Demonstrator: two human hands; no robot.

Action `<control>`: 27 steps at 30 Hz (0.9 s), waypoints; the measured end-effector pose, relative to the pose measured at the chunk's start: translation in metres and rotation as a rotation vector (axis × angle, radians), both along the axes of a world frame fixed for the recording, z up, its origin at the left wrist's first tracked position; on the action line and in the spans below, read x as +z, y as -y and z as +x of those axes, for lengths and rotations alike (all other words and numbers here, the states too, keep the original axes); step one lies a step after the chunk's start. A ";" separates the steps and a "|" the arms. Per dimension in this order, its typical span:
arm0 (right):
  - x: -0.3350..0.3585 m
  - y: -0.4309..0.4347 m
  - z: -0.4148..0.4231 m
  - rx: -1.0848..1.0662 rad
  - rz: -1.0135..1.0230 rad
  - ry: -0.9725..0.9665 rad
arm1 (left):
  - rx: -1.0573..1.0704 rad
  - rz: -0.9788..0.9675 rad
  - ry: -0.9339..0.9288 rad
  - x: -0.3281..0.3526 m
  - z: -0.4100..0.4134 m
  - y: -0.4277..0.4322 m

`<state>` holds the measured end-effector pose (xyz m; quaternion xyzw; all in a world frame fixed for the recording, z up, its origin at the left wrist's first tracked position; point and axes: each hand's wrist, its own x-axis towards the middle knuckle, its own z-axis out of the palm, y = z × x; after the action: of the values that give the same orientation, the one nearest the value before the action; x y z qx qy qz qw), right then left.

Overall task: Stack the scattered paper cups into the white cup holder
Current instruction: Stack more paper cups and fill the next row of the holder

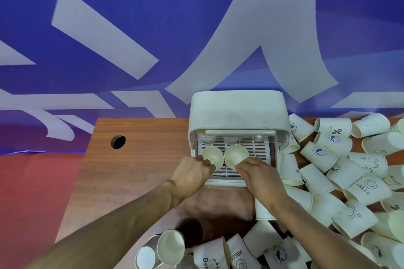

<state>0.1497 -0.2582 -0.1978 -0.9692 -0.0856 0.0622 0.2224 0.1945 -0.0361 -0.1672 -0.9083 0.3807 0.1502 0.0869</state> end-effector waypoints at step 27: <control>0.053 -0.070 -0.048 0.230 -0.078 0.180 | 0.072 -0.280 0.088 0.019 -0.060 -0.130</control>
<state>0.1014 -0.1880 -0.1448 -0.9626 -0.2130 0.0033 0.1672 0.1344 0.0936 -0.1478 -0.9303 0.3609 0.0586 -0.0293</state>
